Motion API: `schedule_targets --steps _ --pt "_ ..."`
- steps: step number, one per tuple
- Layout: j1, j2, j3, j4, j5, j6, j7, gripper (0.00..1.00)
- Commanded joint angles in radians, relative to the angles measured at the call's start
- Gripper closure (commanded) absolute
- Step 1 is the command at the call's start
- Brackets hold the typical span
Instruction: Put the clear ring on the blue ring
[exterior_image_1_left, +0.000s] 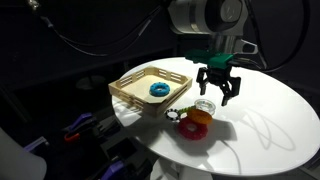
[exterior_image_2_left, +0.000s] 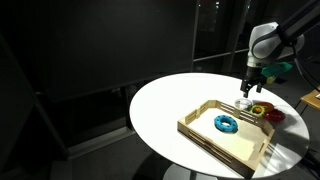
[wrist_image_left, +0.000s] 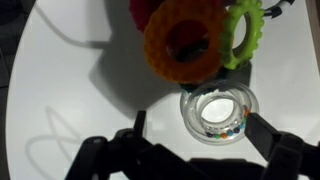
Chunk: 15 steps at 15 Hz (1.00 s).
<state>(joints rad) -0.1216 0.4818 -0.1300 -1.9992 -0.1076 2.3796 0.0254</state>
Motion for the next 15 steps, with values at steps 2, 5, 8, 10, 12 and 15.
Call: schedule_targets --steps 2,5,8,10,12,15 --pt "0.001 0.08 -0.011 0.076 0.007 -0.006 0.027 0.0" --pt "0.002 0.112 -0.012 0.101 0.007 -0.009 0.033 0.0" --pt "0.004 0.137 -0.013 0.122 0.008 -0.013 0.037 0.0" --pt "0.006 0.149 -0.013 0.133 0.007 -0.014 0.04 0.06" --pt "0.006 0.159 -0.013 0.141 0.007 -0.017 0.042 0.08" --pt "0.007 0.17 -0.014 0.153 0.008 -0.019 0.047 0.11"
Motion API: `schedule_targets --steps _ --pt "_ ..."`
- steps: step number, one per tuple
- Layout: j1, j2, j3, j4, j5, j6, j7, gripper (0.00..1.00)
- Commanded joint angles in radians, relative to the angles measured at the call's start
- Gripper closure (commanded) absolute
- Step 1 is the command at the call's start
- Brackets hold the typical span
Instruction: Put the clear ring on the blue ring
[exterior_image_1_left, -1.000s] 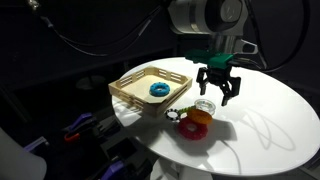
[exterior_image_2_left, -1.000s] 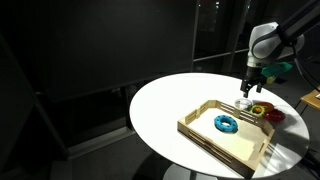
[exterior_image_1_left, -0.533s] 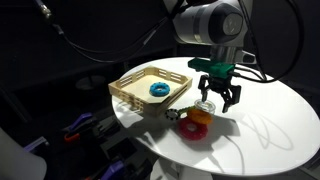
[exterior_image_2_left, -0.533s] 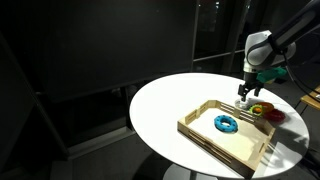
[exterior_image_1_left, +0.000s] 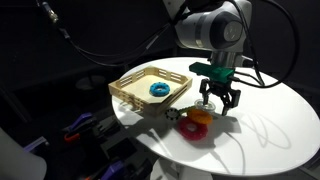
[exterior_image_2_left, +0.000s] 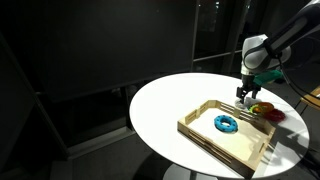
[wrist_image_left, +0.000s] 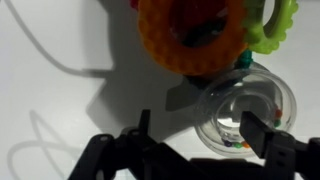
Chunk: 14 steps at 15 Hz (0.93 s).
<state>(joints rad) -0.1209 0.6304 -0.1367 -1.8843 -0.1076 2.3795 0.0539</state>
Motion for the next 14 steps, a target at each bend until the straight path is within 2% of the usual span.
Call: schedule_targets --steps 1,9,11,12,14 --pt "0.006 0.023 -0.006 0.041 0.009 -0.02 0.019 0.12" --pt "0.01 0.026 -0.003 0.052 0.012 -0.028 0.019 0.3" --pt "0.011 0.025 -0.002 0.053 0.013 -0.029 0.02 0.41" --pt "0.011 0.025 -0.002 0.053 0.012 -0.03 0.02 0.39" --pt "0.013 0.023 -0.002 0.053 0.013 -0.032 0.021 0.49"
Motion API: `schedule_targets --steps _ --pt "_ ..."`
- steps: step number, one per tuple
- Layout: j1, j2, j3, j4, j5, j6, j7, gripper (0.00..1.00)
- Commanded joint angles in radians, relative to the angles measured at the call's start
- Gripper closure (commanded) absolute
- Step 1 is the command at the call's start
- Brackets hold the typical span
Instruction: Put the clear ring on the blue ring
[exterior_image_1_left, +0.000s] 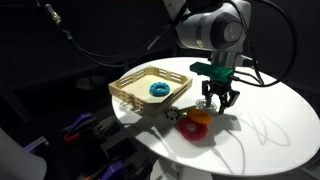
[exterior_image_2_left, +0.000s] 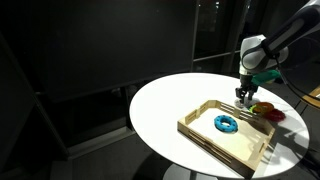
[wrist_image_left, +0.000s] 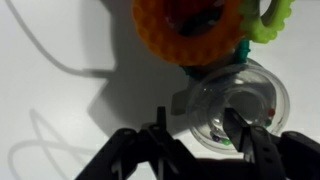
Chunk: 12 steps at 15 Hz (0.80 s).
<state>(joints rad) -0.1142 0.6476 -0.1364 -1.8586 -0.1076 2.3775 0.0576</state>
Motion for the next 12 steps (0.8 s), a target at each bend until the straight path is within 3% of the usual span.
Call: schedule_targets --steps 1,2,4,5,8,12 --pt "0.007 0.004 -0.002 0.027 0.013 -0.03 0.016 0.54" --pt "0.007 0.003 -0.002 0.027 0.013 -0.03 0.016 0.63" --pt "0.009 0.002 -0.001 0.026 0.013 -0.03 0.016 0.6" --pt "0.01 0.001 -0.001 0.026 0.013 -0.031 0.017 0.77" --pt "0.011 -0.002 -0.001 0.025 0.015 -0.035 0.016 0.95" --pt "0.01 -0.017 0.004 0.022 0.02 -0.053 0.013 0.91"
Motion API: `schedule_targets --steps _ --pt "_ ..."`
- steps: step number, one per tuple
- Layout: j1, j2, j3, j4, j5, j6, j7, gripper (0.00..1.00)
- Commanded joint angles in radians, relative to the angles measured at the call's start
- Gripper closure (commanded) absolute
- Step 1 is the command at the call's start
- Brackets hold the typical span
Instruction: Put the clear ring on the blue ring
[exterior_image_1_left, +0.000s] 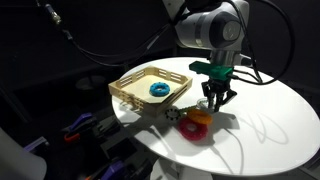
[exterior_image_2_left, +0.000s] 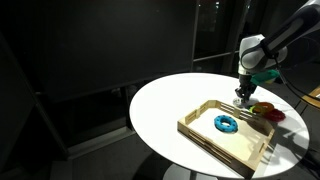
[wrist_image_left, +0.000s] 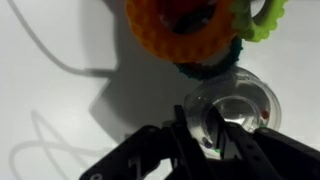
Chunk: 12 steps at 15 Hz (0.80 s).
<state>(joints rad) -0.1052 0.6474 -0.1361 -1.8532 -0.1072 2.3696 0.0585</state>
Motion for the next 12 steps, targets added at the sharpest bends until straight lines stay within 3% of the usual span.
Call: schedule_targets --steps 1,12 --pt "0.002 -0.022 0.005 0.016 0.021 -0.052 0.012 0.91" --pt "0.014 -0.174 0.009 -0.019 0.018 -0.133 0.027 0.91"
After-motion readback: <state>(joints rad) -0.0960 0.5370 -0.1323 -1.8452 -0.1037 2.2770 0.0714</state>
